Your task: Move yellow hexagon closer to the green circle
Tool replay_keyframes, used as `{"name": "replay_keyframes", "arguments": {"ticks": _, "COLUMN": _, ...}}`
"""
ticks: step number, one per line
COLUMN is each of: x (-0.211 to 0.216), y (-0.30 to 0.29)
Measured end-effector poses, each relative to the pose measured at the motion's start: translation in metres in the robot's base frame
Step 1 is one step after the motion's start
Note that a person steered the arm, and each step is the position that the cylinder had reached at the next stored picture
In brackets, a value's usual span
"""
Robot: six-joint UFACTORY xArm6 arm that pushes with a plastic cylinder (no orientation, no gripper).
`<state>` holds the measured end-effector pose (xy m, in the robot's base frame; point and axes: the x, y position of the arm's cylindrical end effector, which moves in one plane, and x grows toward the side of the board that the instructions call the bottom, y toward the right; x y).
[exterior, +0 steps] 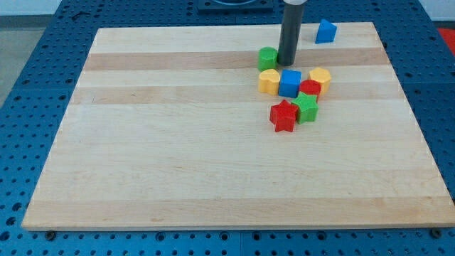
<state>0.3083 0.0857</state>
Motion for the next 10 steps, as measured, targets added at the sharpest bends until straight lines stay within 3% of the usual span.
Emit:
{"name": "replay_keyframes", "arguments": {"ticks": 2, "x": 0.000, "y": -0.005}}
{"name": "replay_keyframes", "arguments": {"ticks": 4, "x": 0.001, "y": 0.078}}
{"name": "replay_keyframes", "arguments": {"ticks": 6, "x": 0.051, "y": 0.114}}
{"name": "replay_keyframes", "arguments": {"ticks": 8, "x": 0.085, "y": 0.100}}
{"name": "replay_keyframes", "arguments": {"ticks": 10, "x": 0.083, "y": 0.077}}
